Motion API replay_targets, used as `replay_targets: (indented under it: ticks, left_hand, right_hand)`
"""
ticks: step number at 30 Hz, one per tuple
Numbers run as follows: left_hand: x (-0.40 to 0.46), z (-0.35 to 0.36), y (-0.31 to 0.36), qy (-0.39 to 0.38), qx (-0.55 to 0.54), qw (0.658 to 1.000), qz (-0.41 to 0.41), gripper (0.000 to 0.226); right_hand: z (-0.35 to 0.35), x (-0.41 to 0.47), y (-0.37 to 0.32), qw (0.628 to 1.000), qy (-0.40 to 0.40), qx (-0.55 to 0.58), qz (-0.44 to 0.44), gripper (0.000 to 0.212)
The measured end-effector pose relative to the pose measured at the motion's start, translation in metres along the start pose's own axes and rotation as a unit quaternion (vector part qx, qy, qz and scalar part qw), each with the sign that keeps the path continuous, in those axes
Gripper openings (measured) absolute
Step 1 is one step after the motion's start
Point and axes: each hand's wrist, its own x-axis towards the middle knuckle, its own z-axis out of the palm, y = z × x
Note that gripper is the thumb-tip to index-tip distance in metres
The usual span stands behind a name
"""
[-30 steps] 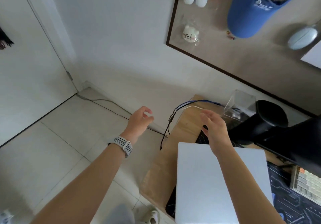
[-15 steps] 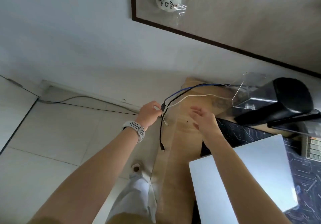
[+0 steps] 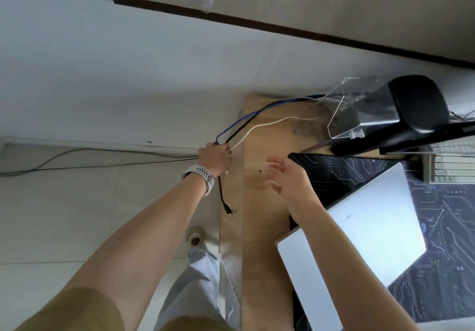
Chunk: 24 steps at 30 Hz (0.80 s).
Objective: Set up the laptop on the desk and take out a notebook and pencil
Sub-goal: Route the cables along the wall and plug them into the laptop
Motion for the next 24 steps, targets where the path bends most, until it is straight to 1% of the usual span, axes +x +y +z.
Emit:
replay_targets:
  ticks: [4, 7, 8, 11, 15, 18, 21, 24]
  left_hand:
    - [-0.005, -0.006, 0.001, 0.039, -0.005, 0.999, 0.014, 0.019]
    - [-0.014, -0.019, 0.005, 0.061, -0.031, 0.996, 0.050, 0.033]
    - [-0.017, -0.024, 0.005, 0.066, -0.043, 0.994, 0.070, 0.033]
    - [-0.027, -0.041, 0.007, 0.078, -0.073, 0.987, 0.121, 0.028]
    - [-0.042, -0.061, 0.018, 0.106, -0.106, 0.977, 0.153, 0.021]
    - [-0.053, -0.076, 0.029, 0.105, -0.122, 0.972, 0.169, 0.020]
    - [-0.063, -0.086, 0.038, 0.103, -0.164, 0.966, 0.172, 0.019]
    - [-0.067, -0.091, 0.045, 0.064, -0.237, 0.957, 0.155, 0.020]
  right_hand:
    - [-0.001, -0.001, -0.002, 1.000, -0.006, -0.001, -0.001, 0.018]
    - [0.004, -0.004, -0.005, 1.000, -0.017, -0.019, -0.006, 0.021]
    - [0.007, -0.004, -0.006, 0.999, -0.021, -0.030, -0.008, 0.023]
    - [0.018, -0.005, -0.009, 0.997, -0.039, -0.068, -0.010, 0.029]
    - [0.037, -0.002, -0.007, 0.988, -0.083, -0.132, -0.014, 0.035]
    - [0.048, -0.004, -0.008, 0.979, -0.102, -0.174, -0.021, 0.043]
    - [0.056, -0.006, -0.014, 0.972, -0.105, -0.205, -0.045, 0.049]
    - [0.063, -0.005, -0.018, 0.970, -0.114, -0.206, -0.061, 0.051]
